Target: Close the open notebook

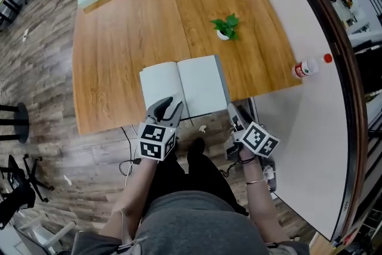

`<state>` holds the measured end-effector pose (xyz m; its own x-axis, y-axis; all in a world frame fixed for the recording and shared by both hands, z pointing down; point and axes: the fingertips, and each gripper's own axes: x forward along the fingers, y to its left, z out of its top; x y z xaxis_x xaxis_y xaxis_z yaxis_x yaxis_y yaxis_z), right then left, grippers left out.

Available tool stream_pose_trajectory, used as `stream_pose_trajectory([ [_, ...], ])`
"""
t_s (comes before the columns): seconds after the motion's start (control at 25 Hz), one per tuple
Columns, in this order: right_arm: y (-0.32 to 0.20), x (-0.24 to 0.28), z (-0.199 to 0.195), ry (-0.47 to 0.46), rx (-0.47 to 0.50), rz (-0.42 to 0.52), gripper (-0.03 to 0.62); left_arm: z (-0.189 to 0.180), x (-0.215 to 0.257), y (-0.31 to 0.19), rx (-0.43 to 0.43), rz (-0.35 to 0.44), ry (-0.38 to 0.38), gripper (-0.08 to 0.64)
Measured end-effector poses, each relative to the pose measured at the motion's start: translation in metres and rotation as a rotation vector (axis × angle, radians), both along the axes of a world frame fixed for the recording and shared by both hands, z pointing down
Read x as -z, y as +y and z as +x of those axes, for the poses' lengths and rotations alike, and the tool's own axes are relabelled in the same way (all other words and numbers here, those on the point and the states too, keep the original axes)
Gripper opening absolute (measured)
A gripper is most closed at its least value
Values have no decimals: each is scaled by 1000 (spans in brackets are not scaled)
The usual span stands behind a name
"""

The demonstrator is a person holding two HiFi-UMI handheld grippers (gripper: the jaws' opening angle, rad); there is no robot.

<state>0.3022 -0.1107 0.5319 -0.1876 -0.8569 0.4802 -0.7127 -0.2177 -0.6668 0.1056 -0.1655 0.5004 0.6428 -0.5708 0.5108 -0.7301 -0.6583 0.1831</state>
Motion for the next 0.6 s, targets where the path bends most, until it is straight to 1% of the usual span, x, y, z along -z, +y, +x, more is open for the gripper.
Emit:
stream_pose_trajectory([
  [0.28,-8,-19,-8,-5,115,-56,219,-2,-12,5,76,-25,-7,140],
  [0.48,-12,-31,-12,5,188,-78,229,-7,-18,13,118,-43,-14,140],
  [0.6,-13,-37,-15,-7,223,-88,230,-10,-19,17,144,-48,-10,140],
])
